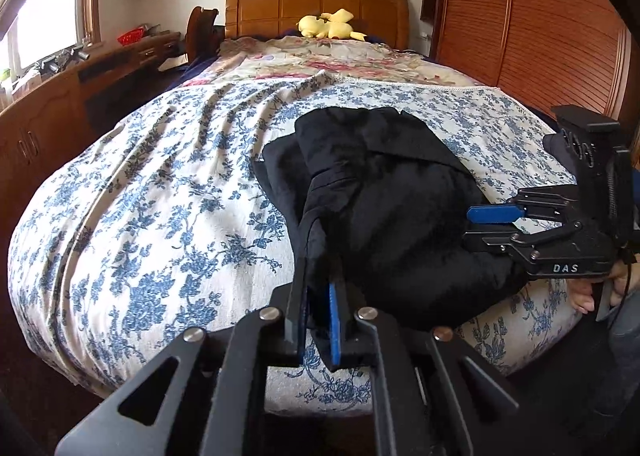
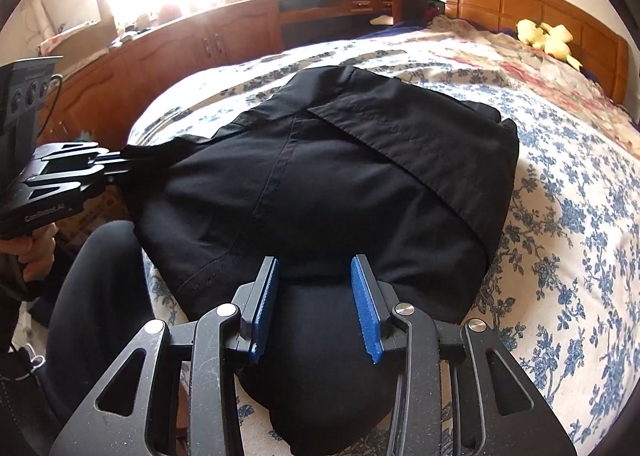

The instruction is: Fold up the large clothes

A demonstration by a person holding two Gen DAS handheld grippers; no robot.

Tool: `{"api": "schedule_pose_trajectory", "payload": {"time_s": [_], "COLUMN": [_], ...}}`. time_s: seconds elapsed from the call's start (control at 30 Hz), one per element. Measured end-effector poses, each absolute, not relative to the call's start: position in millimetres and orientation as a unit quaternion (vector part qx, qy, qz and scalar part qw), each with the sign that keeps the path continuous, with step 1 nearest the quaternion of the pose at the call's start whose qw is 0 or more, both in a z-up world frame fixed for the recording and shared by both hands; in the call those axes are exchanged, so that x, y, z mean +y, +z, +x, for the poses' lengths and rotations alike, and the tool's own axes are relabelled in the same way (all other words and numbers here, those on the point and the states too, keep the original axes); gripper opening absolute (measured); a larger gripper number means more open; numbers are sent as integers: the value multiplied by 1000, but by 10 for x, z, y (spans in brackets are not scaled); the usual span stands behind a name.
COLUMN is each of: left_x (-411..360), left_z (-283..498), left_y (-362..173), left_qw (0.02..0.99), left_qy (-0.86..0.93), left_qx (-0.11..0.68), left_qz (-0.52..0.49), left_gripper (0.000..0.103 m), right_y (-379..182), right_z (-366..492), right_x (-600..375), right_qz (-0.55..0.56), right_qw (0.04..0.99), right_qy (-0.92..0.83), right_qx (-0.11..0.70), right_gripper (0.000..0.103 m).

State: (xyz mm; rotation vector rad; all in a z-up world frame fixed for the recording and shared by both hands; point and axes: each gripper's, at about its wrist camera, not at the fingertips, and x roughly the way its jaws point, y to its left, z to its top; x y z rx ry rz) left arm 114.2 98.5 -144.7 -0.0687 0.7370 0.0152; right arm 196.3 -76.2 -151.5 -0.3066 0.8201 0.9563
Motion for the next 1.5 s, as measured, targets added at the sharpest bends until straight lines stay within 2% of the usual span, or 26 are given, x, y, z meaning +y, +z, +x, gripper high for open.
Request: {"api": "schedule_pose_trajectory", "payload": {"time_s": [0.07, 0.13, 0.27, 0.33, 0.43, 0.7, 0.93, 1.0, 1.3, 1.5], "left_x": [990, 999, 1005, 1013, 1012, 996, 982, 985, 1024, 1000], "left_z": [1100, 1056, 934, 878, 851, 932, 1022, 1057, 1167, 1214], "left_y": [-1410, -1384, -1329, -1314, -1345, -1600, -1709, -1733, -1840, -1872], "left_qw": [933, 934, 936, 937, 935, 924, 924, 923, 919, 918], "left_qy": [8, 5, -4, -6, -12, -17, -20, -23, -35, -31], "left_qx": [359, 357, 352, 349, 355, 380, 381, 381, 388, 392], "left_qz": [-30, -29, -24, -23, -25, -38, -40, -41, -52, -49], "left_gripper": [12, 21, 27, 34, 37, 38, 38, 38, 39, 40], "right_y": [-1497, -1471, -1405, -1365, -1335, -1326, -1272, -1233, -1178, -1374], "right_z": [1958, 1955, 1952, 1960, 2005, 2091, 2350, 2538, 3445, 3748], "right_x": [-760, -768, -805, -836, -882, -940, -967, -990, -1023, -874], "right_qz": [-141, -140, -133, -128, -123, -117, -132, -127, -91, -78], "right_qw": [798, 800, 806, 812, 820, 835, 851, 857, 870, 851], "right_qy": [445, 443, 440, 434, 424, 399, 373, 359, 319, 333], "right_qx": [382, 379, 373, 369, 365, 360, 347, 347, 365, 398], "right_gripper": [37, 37, 37, 37, 37, 37, 60, 63, 66, 66]}}
